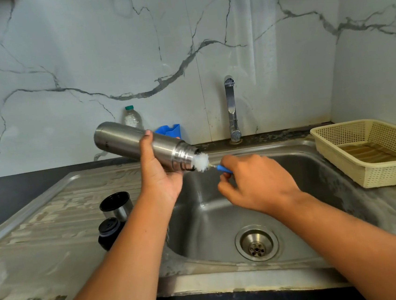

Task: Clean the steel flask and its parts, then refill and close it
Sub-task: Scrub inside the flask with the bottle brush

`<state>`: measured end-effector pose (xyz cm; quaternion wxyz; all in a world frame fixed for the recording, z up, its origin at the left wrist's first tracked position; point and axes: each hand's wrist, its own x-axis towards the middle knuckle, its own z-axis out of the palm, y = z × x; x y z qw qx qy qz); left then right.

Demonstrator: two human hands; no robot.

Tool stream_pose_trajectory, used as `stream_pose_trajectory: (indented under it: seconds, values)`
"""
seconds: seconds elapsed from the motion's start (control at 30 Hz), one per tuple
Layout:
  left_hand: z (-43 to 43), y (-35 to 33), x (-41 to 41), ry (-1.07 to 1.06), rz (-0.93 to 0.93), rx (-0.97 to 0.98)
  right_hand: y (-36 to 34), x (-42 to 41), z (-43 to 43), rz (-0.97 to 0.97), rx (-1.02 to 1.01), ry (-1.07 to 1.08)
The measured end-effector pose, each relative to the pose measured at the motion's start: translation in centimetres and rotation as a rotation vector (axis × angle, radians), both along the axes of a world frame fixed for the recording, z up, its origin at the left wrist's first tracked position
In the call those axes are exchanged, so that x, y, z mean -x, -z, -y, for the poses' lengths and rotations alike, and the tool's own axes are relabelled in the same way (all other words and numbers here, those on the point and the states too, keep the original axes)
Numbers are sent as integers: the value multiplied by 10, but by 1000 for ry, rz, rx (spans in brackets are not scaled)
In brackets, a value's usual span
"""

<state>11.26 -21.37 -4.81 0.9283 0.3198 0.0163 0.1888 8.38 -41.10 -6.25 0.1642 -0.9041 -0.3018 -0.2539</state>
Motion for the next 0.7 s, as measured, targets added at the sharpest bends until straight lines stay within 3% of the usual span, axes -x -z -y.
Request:
stream_pose_trajectory:
  seconds: [0.1, 0.3, 0.53, 0.7]
  values:
    - [19, 5, 4, 58, -37, -77, 1, 2, -13, -30, -4, -20]
    - [0, -9, 2, -8, 28, 2, -4, -3, 13, 19, 2, -27]
    - [25, -5, 8, 102, 4, -75, -1, -1, -4, -66, -68, -74]
    - [20, -3, 5, 98, 2, -95, -2, -2, -6, -393, -293, -130]
